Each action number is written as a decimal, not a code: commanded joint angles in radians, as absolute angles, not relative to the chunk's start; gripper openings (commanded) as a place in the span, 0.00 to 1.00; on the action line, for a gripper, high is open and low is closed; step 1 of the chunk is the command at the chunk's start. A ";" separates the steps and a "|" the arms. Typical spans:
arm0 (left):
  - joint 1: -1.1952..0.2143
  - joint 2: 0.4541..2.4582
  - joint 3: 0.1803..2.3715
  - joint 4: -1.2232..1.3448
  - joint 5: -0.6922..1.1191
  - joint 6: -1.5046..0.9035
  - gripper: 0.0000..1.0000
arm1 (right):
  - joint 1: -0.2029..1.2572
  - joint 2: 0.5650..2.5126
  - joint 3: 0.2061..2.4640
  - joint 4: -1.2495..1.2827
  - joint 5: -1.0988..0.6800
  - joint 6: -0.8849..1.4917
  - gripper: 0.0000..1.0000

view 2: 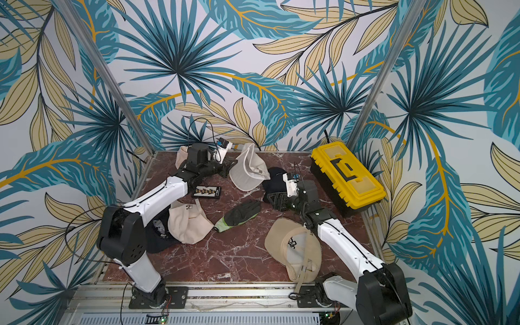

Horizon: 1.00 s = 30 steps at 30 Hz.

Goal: Open the adjustable buckle of the baseball cap
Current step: Pick up the baseball cap from the center of the board.

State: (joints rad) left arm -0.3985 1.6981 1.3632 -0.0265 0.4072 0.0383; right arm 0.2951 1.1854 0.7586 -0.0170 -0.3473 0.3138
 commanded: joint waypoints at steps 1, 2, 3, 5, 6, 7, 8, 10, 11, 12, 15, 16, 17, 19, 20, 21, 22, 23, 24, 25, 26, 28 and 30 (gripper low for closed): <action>-0.431 1.607 1.298 -0.018 0.383 0.138 0.00 | 0.291 1.174 0.731 0.052 -0.324 0.240 0.67; -0.439 1.574 1.276 -0.018 0.385 0.165 0.00 | 0.291 1.169 0.722 0.072 -0.321 0.214 0.67; -0.446 1.547 1.260 -0.018 0.383 0.191 0.00 | 0.291 1.162 0.713 0.092 -0.323 0.187 0.67; -0.457 1.497 1.222 -0.018 0.374 0.238 0.00 | 0.291 1.140 0.695 0.132 -0.333 0.135 0.67; -0.457 1.476 1.208 -0.017 0.378 0.253 0.00 | 0.291 1.131 0.687 0.143 -0.341 0.108 0.67; -0.459 1.455 1.193 -0.018 0.390 0.269 0.00 | 0.291 1.119 0.679 0.149 -0.352 0.072 0.67; -0.459 1.438 1.180 -0.018 0.405 0.284 0.00 | 0.292 1.104 0.668 0.158 -0.358 0.040 0.67; -0.461 1.404 1.156 -0.018 0.416 0.303 0.00 | 0.291 1.079 0.640 0.179 -0.341 -0.015 0.67; -0.463 1.389 1.143 -0.018 0.425 0.319 0.00 | 0.292 1.065 0.620 0.192 -0.315 -0.037 0.67; -0.462 1.376 1.134 -0.019 0.432 0.336 0.00 | 0.292 1.053 0.603 0.205 -0.279 -0.051 0.68; -0.464 1.331 1.101 -0.018 0.436 0.374 0.00 | 0.291 1.014 0.555 0.250 -0.178 -0.090 0.69; -0.464 1.315 1.092 -0.019 0.437 0.384 0.00 | 0.291 1.003 0.546 0.257 -0.159 -0.104 0.69; -0.465 1.300 1.084 -0.018 0.442 0.387 0.00 | 0.291 0.998 0.539 0.265 -0.151 -0.121 0.70; -0.465 1.265 1.071 -0.019 0.454 0.391 0.00 | 0.291 0.992 0.532 0.271 -0.157 -0.155 0.69; -0.466 1.251 1.067 -0.018 0.457 0.389 0.00 | 0.291 0.992 0.532 0.269 -0.167 -0.172 0.69; -0.465 1.233 1.063 -0.019 0.459 0.385 0.00 | 0.292 0.991 0.531 0.268 -0.182 -0.196 0.68; -0.465 1.218 1.058 -0.018 0.462 0.378 0.00 | 0.292 0.992 0.528 0.272 -0.195 -0.227 0.66; -0.465 1.208 1.055 -0.019 0.466 0.373 0.00 | 0.293 0.995 0.524 0.278 -0.202 -0.251 0.64; -0.465 1.197 1.050 -0.019 0.471 0.369 0.00 | 0.292 1.001 0.520 0.286 -0.203 -0.273 0.64; -0.465 1.189 1.047 -0.018 0.478 0.367 0.00 | 0.293 1.011 0.518 0.299 -0.194 -0.288 0.63; -0.466 1.183 1.043 -0.018 0.485 0.365 0.00 | 0.292 1.022 0.518 0.312 -0.185 -0.294 0.63; -0.465 1.167 1.036 -0.018 0.502 0.355 0.00 | 0.292 1.046 0.516 0.355 -0.191 -0.312 0.62; -0.465 1.153 1.029 -0.019 0.522 0.346 0.00 | 0.293 1.068 0.508 0.418 -0.211 -0.313 0.64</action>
